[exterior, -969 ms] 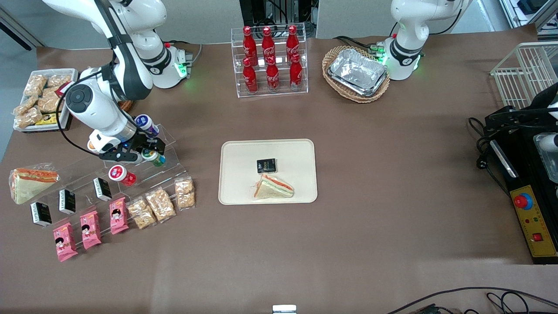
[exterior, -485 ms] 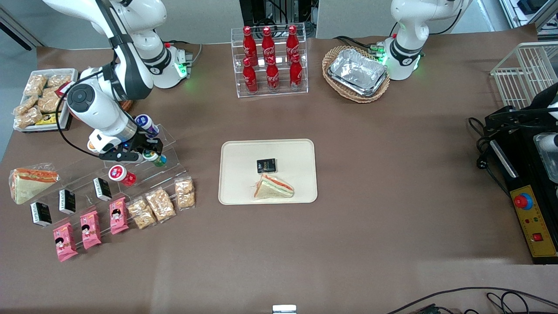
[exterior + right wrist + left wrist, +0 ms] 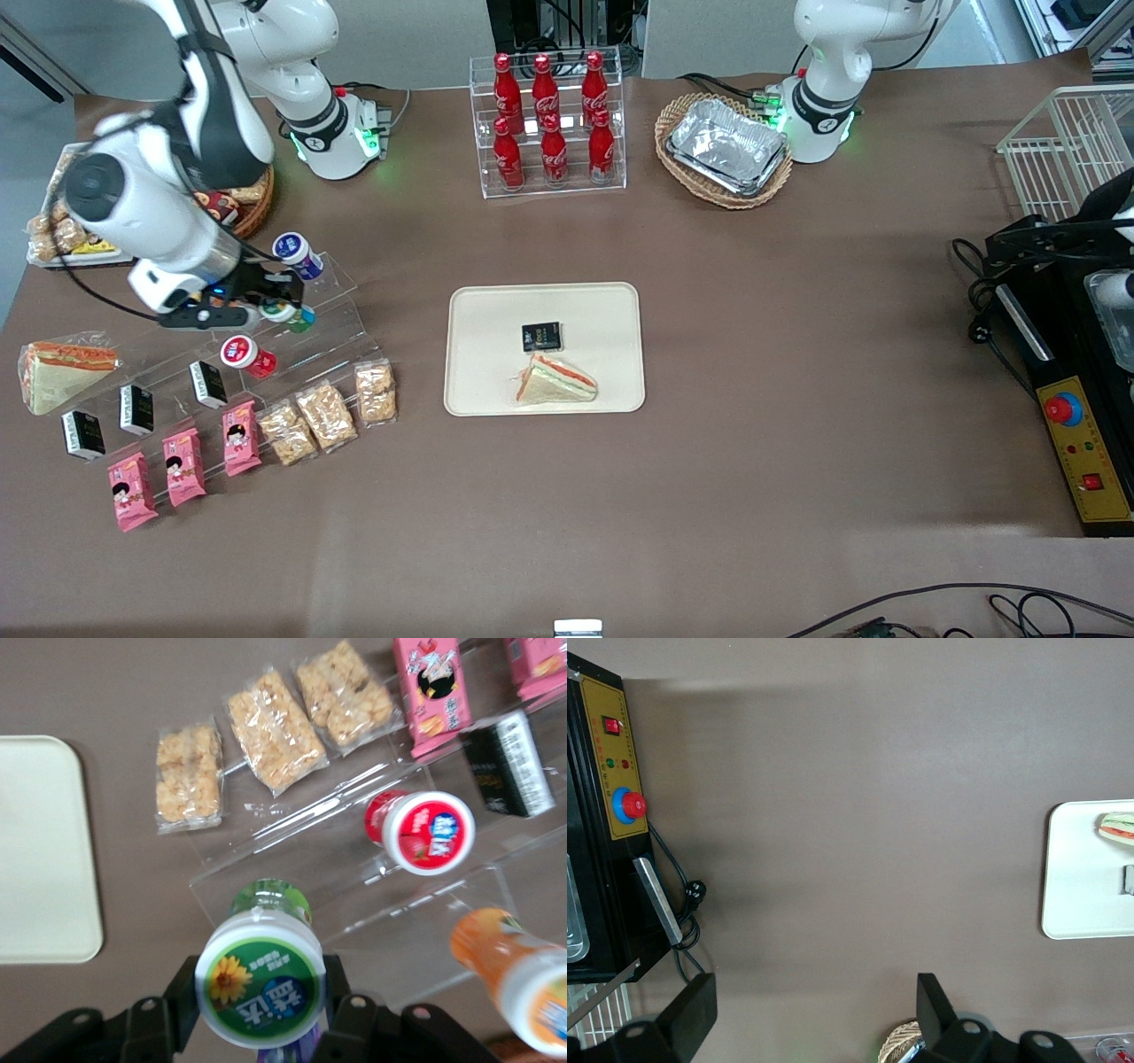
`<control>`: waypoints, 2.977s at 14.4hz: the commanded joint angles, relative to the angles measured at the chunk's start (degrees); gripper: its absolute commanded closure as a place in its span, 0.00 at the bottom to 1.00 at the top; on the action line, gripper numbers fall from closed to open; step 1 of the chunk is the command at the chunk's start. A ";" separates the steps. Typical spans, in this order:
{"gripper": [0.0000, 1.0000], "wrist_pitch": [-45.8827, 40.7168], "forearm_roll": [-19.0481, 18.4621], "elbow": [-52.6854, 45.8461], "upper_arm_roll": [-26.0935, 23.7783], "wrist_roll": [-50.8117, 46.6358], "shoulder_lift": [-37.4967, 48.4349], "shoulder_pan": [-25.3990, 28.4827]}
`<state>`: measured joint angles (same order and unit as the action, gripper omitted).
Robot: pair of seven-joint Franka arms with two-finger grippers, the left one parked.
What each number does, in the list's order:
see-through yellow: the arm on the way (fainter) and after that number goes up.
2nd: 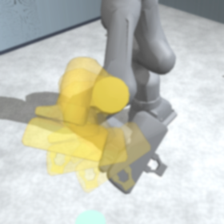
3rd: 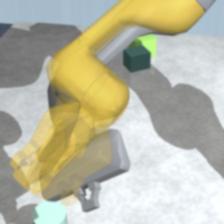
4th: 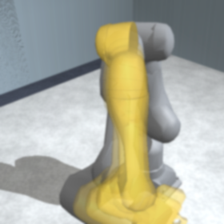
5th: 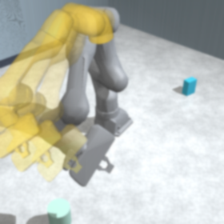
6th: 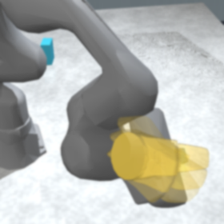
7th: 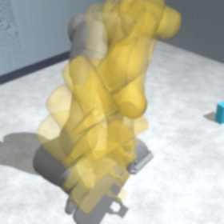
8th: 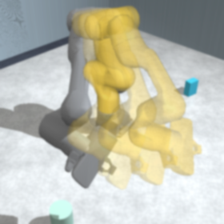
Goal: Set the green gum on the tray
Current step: 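Lift the green gum tub and carry it to the cream tray, then lower the tub onto the tray beside the black box, open gripper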
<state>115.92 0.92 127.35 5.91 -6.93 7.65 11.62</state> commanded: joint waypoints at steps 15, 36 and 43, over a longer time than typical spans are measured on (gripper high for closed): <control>0.84 -25.95 6.20 -29.98 -3.27 -28.12 -10.89 12.09; 0.86 24.87 5.05 -3.51 -3.18 -40.62 -24.96 27.23; 0.21 25.32 5.14 -4.04 -3.18 -42.55 -25.49 26.96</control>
<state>140.69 6.18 123.87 2.26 -47.66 -17.68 38.13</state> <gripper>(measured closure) 0.374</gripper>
